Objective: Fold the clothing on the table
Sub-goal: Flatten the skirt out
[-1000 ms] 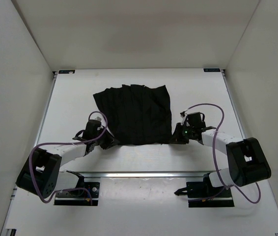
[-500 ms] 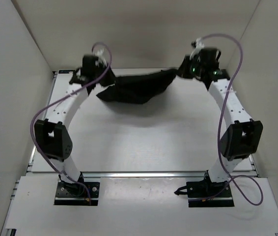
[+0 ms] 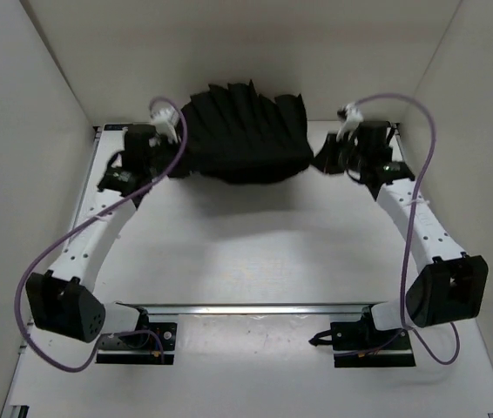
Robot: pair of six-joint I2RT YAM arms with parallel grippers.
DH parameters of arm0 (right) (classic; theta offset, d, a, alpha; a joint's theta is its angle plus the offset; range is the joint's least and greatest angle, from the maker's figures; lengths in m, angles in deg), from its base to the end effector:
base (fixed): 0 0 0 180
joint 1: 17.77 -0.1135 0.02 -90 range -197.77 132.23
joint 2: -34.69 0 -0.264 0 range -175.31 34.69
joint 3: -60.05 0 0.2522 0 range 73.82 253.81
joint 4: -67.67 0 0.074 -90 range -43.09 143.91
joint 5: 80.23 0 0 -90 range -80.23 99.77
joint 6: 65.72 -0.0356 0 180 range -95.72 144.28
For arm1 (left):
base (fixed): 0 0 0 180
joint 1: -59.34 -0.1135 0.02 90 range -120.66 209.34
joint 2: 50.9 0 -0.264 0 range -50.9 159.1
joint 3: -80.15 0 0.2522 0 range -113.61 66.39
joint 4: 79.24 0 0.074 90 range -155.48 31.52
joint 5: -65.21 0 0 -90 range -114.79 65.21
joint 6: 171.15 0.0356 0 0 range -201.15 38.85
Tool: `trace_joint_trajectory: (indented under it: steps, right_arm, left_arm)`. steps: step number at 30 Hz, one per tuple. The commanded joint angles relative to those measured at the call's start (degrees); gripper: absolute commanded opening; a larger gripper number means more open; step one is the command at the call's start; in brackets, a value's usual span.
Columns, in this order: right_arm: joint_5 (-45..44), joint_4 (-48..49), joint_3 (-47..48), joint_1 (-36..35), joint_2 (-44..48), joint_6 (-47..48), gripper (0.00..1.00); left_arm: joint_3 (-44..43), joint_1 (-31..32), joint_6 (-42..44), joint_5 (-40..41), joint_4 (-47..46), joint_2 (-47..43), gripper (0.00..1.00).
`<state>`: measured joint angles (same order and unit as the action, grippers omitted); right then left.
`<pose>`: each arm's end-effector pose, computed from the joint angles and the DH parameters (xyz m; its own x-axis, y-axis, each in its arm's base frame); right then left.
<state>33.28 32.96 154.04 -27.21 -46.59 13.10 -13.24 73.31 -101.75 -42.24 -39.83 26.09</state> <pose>0.3181 0.0673 0.3900 -0.4624 0.1034 -0.8806 -0.4338 0.8398 0.3264 0.2904 -0.0832 0.3997 -0.5303 -0.2139 -0.8203 0.3328 0.8374 -0.4336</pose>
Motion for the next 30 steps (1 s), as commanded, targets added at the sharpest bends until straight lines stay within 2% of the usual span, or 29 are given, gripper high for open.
trace_joint_trajectory:
  steps: [1, 3, 6, 8, 10, 12, 13, 14, 18, 20, 24, 30]
  right_arm:
    - [-7.95, 0.29, -16.74, 1.52, 4.35, 0.11, 0.00]
    - [-7.69, 1.17, -27.79, -0.32, 7.09, -2.52, 0.00]
    - [-7.33, 3.01, -36.51, -2.34, 11.39, -5.77, 0.00]
    - [-6.28, 2.85, -38.99, -2.34, 12.53, -7.18, 0.01]
    - [-5.67, 3.46, -40.32, -2.43, 13.50, -8.33, 0.00]
    - [-5.40, 4.25, -40.68, -2.26, 13.34, -8.59, 0.00]
    - [-4.79, 4.42, -40.76, -2.43, 13.16, -9.20, 0.00]
    - [-4.09, 4.34, -40.76, -2.17, 12.64, -9.04, 0.00]
    - [-4.26, 4.16, -38.92, -4.01, 9.83, -8.77, 0.00]
    - [-3.65, 4.25, -39.27, -4.80, 8.95, -9.04, 0.00]
    - [-3.29, 3.55, -38.30, -6.47, 6.75, -9.21, 0.00]
    - [-4.52, 1.18, -37.95, -10.69, 7.35, -10.70, 0.00]
  left_arm:
    - [15.71, 0.43, 3.29, 8.75, 5.64, -2.00, 0.00]
    - [25.19, 1.57, 1.88, 9.36, 6.52, -4.47, 0.01]
    - [32.59, 3.42, -0.66, 8.14, 8.45, -8.25, 0.17]
    - [35.24, 4.12, -3.12, 9.01, 9.76, -10.18, 0.31]
    - [37.35, 4.04, -5.40, 10.23, 9.68, -12.55, 0.60]
    - [39.89, 2.12, -7.96, 9.20, 7.24, -15.02, 0.72]
    - [41.56, 0.28, -9.79, 8.58, 6.18, -15.29, 0.82]
    - [42.88, -0.17, -11.03, 7.79, 4.60, -16.07, 0.86]
    - [44.83, 1.22, -15.16, 5.86, 2.04, -14.33, 0.85]
    - [46.32, 3.24, -17.53, 3.14, 0.11, -13.63, 0.80]
    - [49.04, 8.60, -24.38, 4.00, -3.67, -14.58, 0.71]
    - [59.06, 9.93, -34.23, 3.74, -13.34, -18.98, 0.61]
